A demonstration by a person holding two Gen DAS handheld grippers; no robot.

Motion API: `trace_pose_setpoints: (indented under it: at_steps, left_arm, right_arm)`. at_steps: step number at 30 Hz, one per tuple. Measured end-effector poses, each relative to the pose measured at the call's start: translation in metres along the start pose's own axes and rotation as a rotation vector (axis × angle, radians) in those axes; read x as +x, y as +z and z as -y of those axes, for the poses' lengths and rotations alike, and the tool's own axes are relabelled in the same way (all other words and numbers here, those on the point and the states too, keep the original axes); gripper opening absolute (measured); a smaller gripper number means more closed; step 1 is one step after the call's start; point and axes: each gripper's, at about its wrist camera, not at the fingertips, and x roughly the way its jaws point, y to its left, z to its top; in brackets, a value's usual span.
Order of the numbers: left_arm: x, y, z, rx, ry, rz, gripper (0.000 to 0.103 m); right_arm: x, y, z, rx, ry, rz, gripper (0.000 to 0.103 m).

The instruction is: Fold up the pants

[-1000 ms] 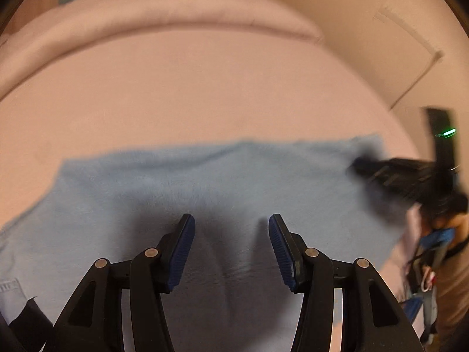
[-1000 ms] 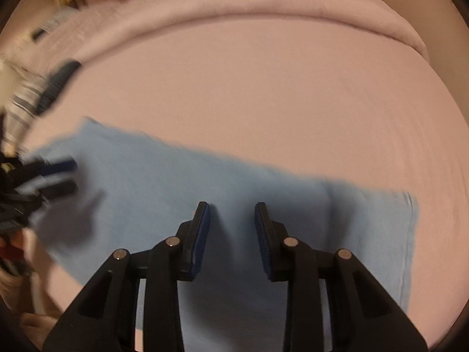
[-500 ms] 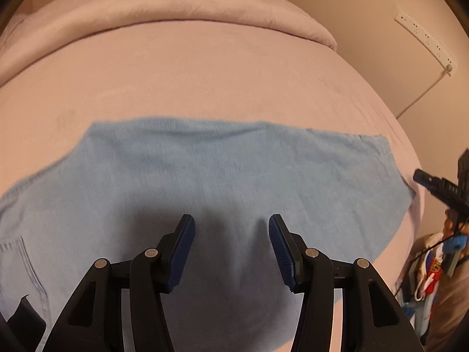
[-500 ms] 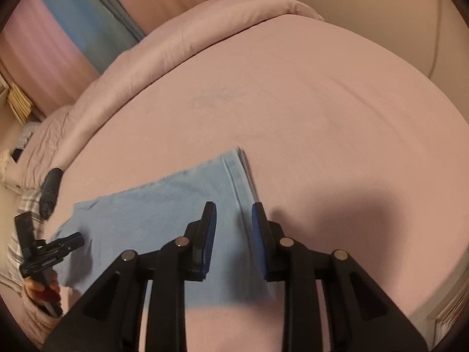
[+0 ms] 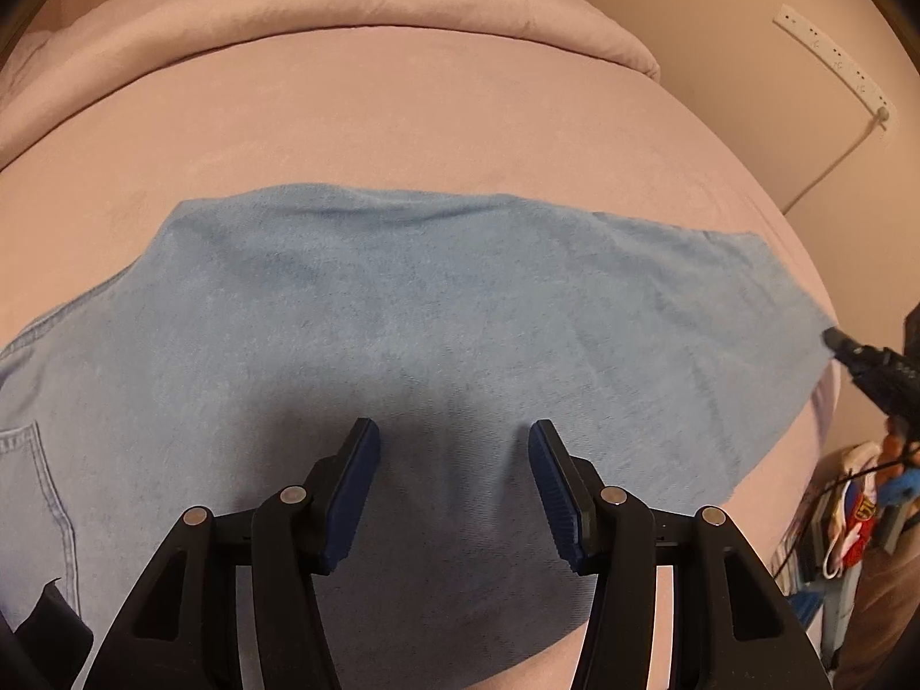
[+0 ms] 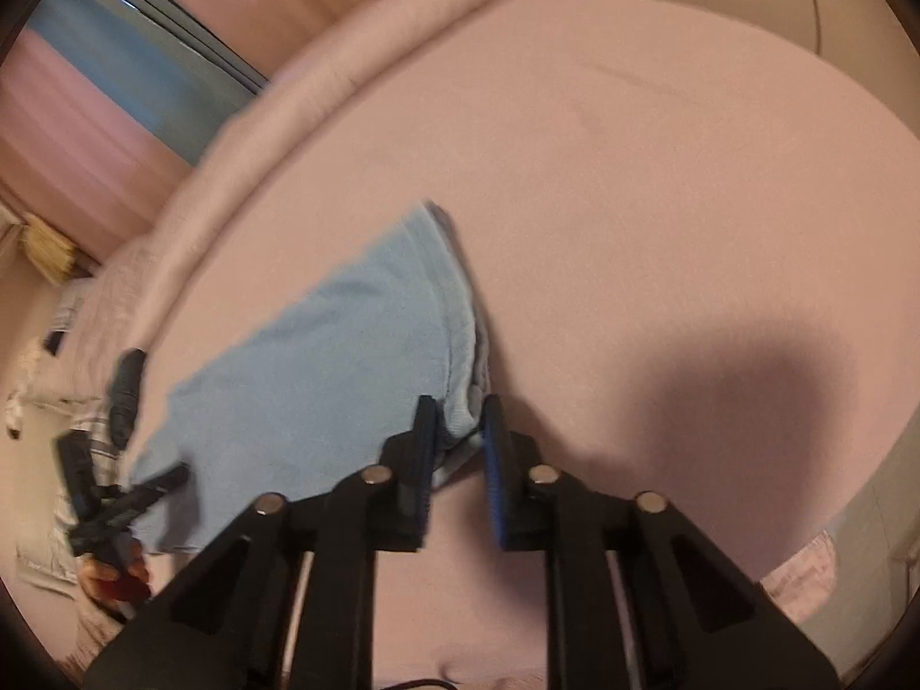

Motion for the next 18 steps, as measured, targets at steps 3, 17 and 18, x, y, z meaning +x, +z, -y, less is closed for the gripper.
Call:
trace_pose_setpoints:
  at_steps: [3, 17, 18]
  left_arm:
    - [0.006, 0.001, 0.003, 0.0, 0.012, -0.004, 0.053]
    - [-0.003, 0.001, 0.024, -0.03, -0.126, 0.006, 0.053]
    - [0.0, 0.001, 0.028, -0.039, -0.163, -0.003, 0.053]
  right_arm:
    - [-0.001, 0.001, -0.002, -0.009, -0.012, -0.002, 0.012]
    - [-0.007, -0.029, 0.04, 0.223, 0.174, -0.017, 0.042]
    - [-0.002, -0.034, 0.038, 0.233, 0.183, -0.029, 0.042]
